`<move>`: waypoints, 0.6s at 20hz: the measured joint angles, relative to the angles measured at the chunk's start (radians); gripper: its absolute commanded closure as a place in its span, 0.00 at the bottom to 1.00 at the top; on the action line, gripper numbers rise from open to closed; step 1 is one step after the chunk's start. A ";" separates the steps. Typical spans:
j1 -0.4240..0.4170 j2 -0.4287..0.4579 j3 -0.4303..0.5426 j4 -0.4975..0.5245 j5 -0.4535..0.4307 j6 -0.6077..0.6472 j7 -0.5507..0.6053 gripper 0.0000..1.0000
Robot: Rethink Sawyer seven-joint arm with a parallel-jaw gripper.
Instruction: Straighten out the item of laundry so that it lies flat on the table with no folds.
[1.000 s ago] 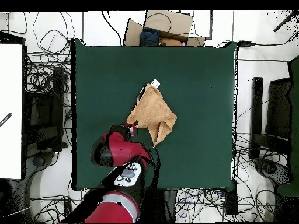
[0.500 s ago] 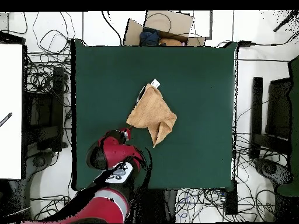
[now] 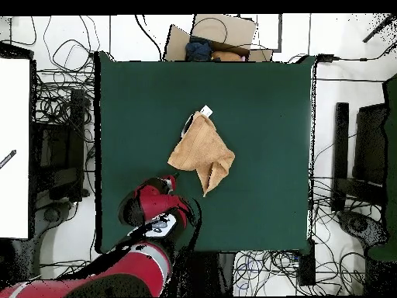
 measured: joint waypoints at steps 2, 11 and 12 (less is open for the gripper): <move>0.003 0.003 -0.003 -0.001 0.000 -0.005 0.000 0.00; 0.133 0.066 -0.113 -0.043 0.000 -0.035 0.000 0.00; 0.152 0.076 -0.129 -0.048 0.000 -0.042 0.000 0.00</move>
